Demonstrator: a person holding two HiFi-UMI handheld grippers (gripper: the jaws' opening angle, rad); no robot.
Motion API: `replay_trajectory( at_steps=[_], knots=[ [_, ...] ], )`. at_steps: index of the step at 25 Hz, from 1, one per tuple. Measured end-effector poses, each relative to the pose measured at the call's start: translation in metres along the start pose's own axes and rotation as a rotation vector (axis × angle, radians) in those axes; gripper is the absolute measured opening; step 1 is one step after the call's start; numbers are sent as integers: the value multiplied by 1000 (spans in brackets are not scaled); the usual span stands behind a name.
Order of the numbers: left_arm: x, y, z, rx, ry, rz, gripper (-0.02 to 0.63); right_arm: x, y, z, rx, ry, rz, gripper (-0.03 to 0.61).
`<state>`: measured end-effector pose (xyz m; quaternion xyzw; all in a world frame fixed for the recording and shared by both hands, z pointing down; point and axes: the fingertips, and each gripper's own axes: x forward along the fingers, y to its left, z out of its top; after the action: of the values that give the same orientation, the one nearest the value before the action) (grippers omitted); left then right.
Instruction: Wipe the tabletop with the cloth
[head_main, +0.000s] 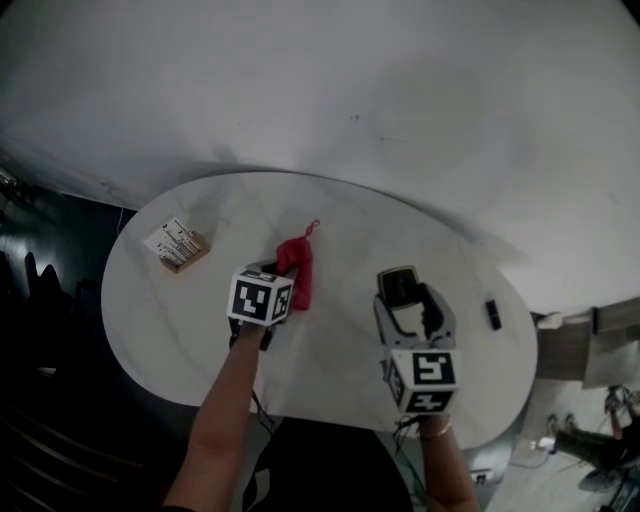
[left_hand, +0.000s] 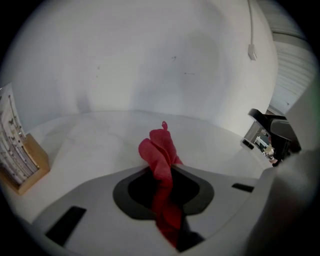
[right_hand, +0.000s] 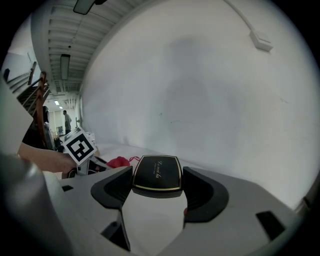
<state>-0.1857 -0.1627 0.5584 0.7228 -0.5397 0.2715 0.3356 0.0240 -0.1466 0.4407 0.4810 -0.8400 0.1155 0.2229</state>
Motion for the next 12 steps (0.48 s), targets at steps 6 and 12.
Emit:
replay_trajectory(
  at_steps=[6, 12],
  knots=[
    [-21, 60, -7, -82, -15, 104, 61, 18, 23, 10, -18, -5, 53, 302],
    [-54, 103, -15, -118, -36, 229, 61, 29, 36, 12, -39, -7, 79, 302]
  ],
)
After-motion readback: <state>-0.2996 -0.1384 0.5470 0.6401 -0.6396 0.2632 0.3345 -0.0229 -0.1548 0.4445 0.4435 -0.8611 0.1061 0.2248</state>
